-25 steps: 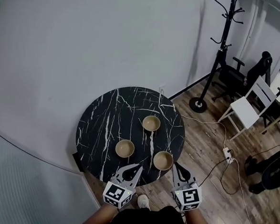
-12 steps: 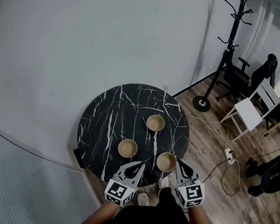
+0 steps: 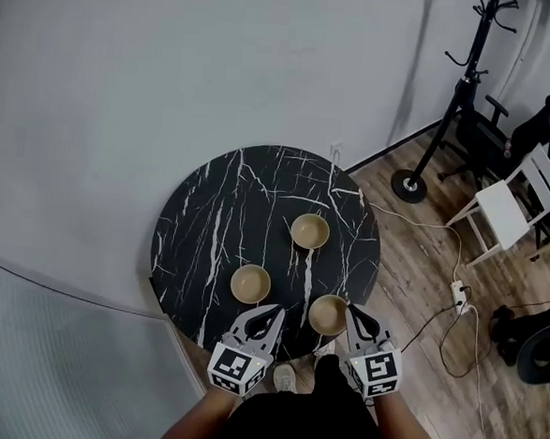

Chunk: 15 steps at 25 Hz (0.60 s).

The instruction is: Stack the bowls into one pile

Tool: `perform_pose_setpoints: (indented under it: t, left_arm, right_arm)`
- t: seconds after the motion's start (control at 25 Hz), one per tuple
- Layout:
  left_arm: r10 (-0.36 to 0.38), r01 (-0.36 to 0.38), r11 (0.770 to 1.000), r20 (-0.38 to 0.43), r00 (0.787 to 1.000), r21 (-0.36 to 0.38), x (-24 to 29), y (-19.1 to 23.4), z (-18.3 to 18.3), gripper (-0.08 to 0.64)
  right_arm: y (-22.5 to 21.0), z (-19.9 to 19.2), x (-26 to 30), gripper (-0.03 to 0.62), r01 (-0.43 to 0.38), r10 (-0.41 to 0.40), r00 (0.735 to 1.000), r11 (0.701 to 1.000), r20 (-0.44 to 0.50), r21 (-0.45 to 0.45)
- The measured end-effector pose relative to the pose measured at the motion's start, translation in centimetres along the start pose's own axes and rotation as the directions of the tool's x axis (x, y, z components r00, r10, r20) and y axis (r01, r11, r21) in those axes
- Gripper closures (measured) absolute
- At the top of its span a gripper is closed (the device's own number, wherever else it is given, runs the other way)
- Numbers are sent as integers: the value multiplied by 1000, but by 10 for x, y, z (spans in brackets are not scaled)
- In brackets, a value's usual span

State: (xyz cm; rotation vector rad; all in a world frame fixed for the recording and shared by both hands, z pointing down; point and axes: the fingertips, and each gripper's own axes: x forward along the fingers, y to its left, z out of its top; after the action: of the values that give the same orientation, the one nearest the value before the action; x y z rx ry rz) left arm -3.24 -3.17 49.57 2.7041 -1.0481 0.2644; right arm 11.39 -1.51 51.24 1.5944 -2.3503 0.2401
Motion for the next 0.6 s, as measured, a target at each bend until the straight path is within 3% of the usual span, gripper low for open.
perform_pose_setpoints:
  t: [0.28,0.6]
  left_arm:
    - [61,-63,998,-43,997,-29,8,13,-25,548]
    - [88,-92,994,-80,993,-50,9,20,-44,548]
  right_arm:
    - [-11,-24,15,583,1,-1,1000,1000,-28,22]
    - [-9,-69,35,560,-76,87,983,994,-164,72]
